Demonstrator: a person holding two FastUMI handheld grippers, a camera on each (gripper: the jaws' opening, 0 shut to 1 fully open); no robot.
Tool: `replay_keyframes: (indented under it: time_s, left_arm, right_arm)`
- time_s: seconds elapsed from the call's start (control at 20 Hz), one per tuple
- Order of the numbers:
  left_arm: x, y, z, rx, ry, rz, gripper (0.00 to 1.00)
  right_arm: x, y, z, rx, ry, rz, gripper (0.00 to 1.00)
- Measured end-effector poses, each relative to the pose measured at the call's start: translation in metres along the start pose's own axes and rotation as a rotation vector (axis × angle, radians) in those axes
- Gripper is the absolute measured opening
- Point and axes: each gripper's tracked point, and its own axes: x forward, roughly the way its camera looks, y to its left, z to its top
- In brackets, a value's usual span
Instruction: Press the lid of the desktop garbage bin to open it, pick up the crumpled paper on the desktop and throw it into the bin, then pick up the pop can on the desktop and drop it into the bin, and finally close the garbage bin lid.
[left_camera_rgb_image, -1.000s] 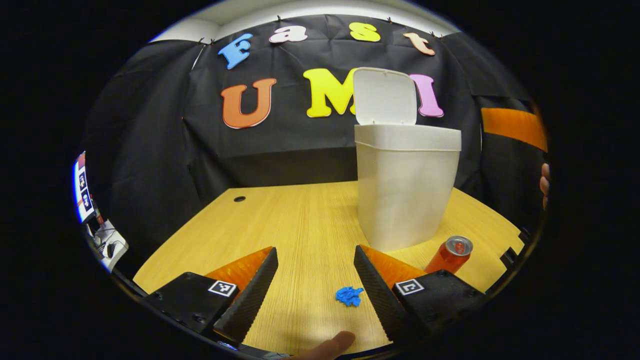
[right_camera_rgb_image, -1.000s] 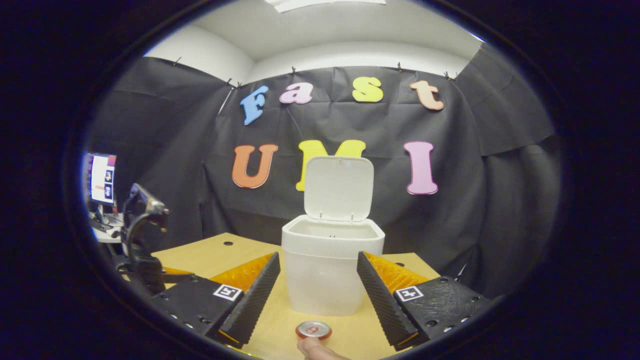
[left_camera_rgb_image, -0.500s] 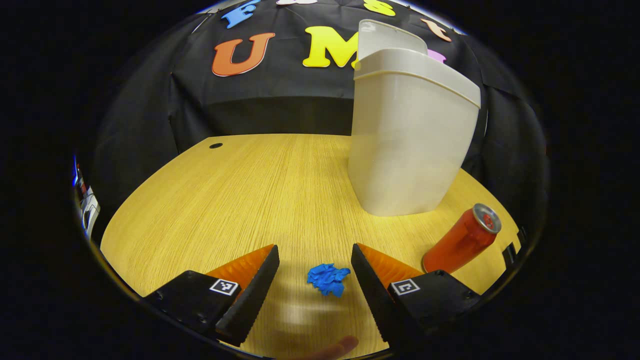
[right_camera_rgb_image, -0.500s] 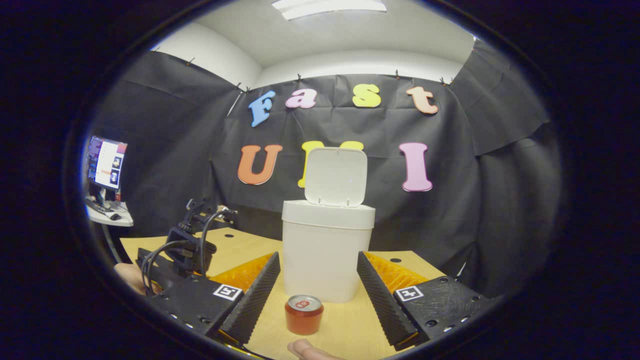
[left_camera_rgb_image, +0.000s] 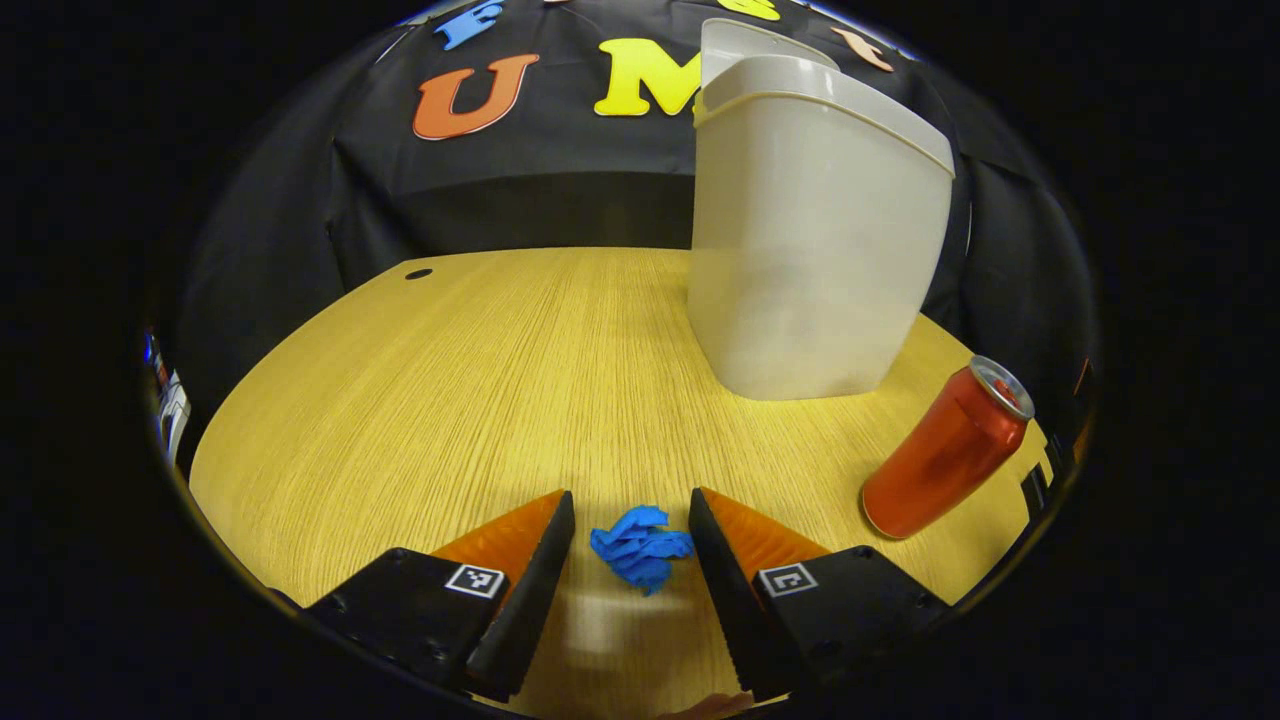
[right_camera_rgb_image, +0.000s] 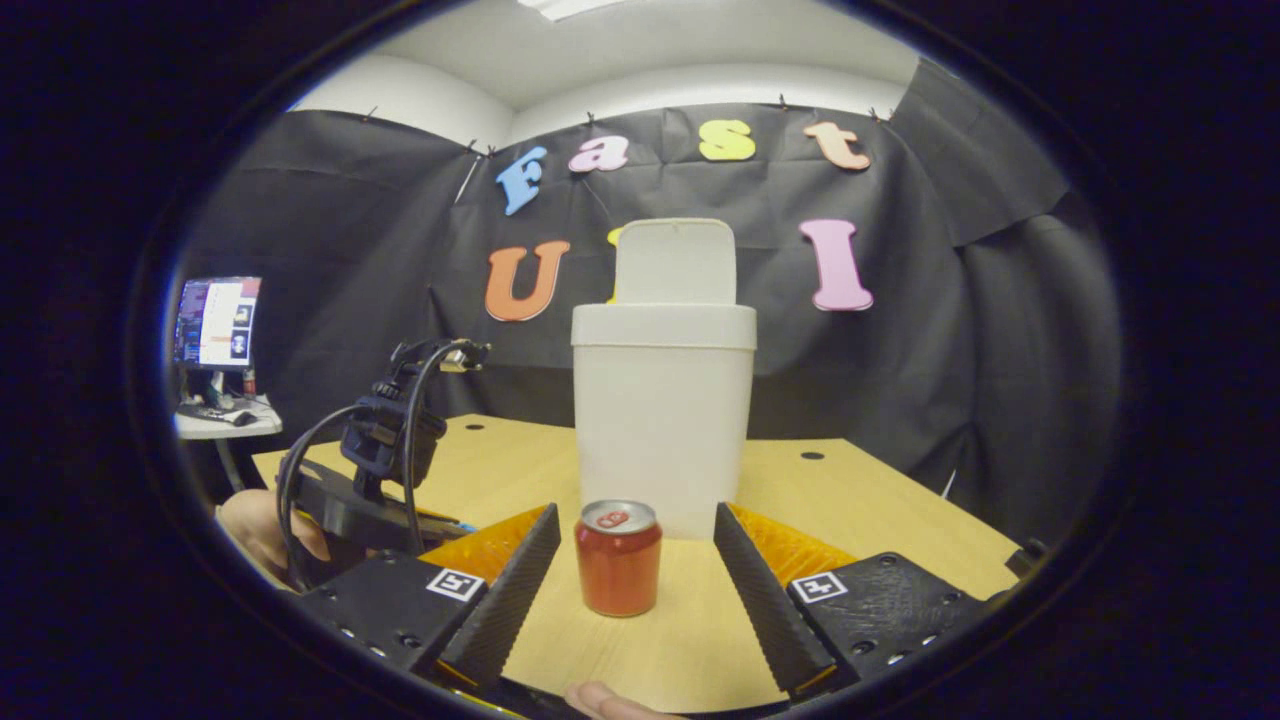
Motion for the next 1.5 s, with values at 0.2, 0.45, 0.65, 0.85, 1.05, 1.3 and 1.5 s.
replay_keyframes:
  time_s: [0.2,0.45,0.65,0.85,1.05,1.3,1.5]
  left_arm:
    - [0.003,-0.002,0.002,0.009,-0.01,-0.003,0.63]
    - [0.003,0.0,-0.001,0.001,0.009,0.012,0.53]
    - [0.003,0.002,-0.001,-0.01,0.011,0.011,0.46]
    - [0.004,0.003,0.0,-0.016,0.01,0.014,0.41]
    - [0.004,0.003,0.0,-0.015,0.009,0.015,0.4]
    - [0.008,0.004,0.004,-0.009,0.002,0.018,0.4]
    - [-0.005,-0.004,0.024,-0.007,-0.059,0.03,0.4]
  right_arm:
    - [0.011,-0.007,-0.023,0.044,0.078,-0.019,0.95]
    - [0.026,0.001,-0.049,0.059,0.179,-0.008,0.95]
    - [0.041,0.008,-0.058,0.059,0.232,-0.006,0.95]
    - [0.063,0.013,-0.065,0.039,0.264,-0.028,0.96]
    - [0.075,0.016,-0.073,0.037,0.294,-0.035,0.94]
    - [0.07,0.017,-0.049,0.039,0.247,-0.038,0.79]
    - [0.057,0.012,0.002,0.024,0.127,-0.023,0.78]
